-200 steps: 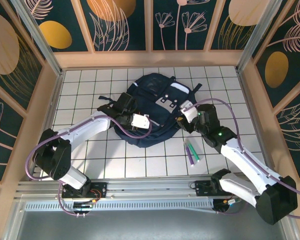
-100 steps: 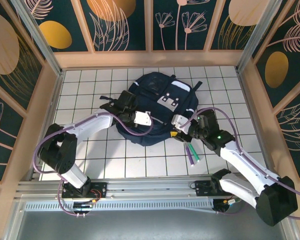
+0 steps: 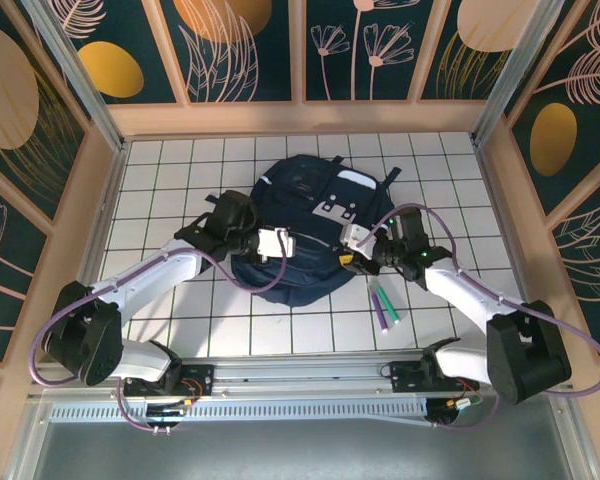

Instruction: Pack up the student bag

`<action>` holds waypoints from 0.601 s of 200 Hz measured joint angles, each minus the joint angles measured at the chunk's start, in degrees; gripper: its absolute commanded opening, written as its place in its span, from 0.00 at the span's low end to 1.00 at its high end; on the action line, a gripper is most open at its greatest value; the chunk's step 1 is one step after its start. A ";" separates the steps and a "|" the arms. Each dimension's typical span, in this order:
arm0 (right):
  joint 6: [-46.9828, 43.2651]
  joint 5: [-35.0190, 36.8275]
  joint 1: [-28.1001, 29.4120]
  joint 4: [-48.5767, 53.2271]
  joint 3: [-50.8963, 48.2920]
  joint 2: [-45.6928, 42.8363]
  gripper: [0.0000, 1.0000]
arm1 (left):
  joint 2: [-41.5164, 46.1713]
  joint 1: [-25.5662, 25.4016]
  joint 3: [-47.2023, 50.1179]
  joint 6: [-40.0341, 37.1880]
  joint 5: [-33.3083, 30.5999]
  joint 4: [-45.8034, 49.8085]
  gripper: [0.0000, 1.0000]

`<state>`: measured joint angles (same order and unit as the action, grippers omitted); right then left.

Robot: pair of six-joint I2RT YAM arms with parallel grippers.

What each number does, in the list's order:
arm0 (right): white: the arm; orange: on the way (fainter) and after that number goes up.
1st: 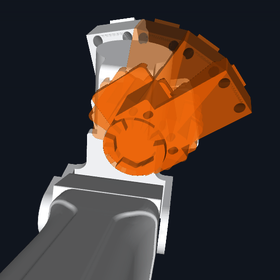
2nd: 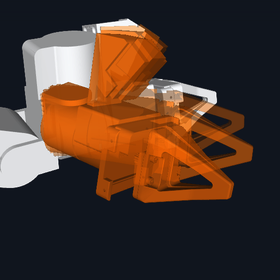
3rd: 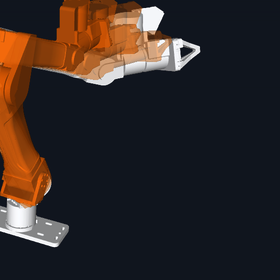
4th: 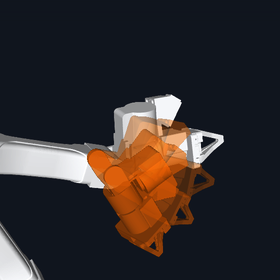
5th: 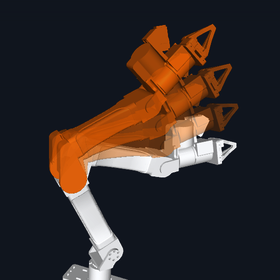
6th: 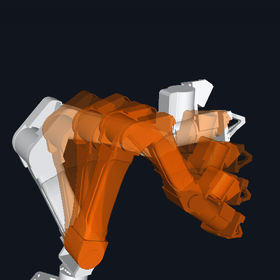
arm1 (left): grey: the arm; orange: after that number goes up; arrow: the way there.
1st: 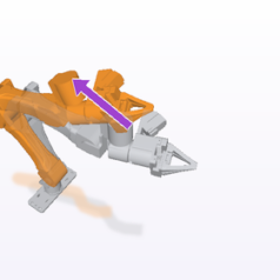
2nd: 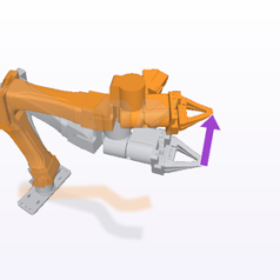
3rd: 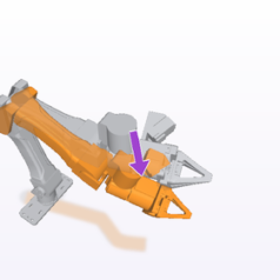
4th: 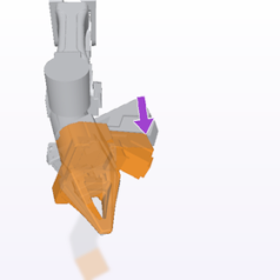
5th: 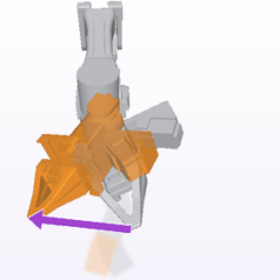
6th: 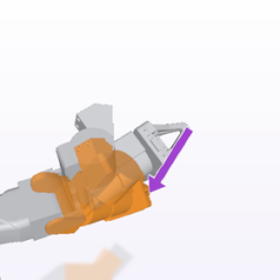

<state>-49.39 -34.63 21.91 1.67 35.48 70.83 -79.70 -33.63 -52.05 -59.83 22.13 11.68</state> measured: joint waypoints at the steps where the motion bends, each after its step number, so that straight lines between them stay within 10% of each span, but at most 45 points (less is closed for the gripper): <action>1: 0.07 -0.07 -0.04 -0.24 0.00 0.11 0.38 | 0.07 0.00 0.13 0.13 0.09 -0.13 0.00; 120: -0.15 -2.29 -0.48 -4.96 0.15 7.26 0.19 | 1.33 0.00 3.19 2.14 2.99 -3.32 0.00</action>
<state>-49.54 -36.93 21.43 -3.29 35.64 78.08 -78.37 -33.63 -48.86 -57.69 25.12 8.36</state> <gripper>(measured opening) 0.261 0.049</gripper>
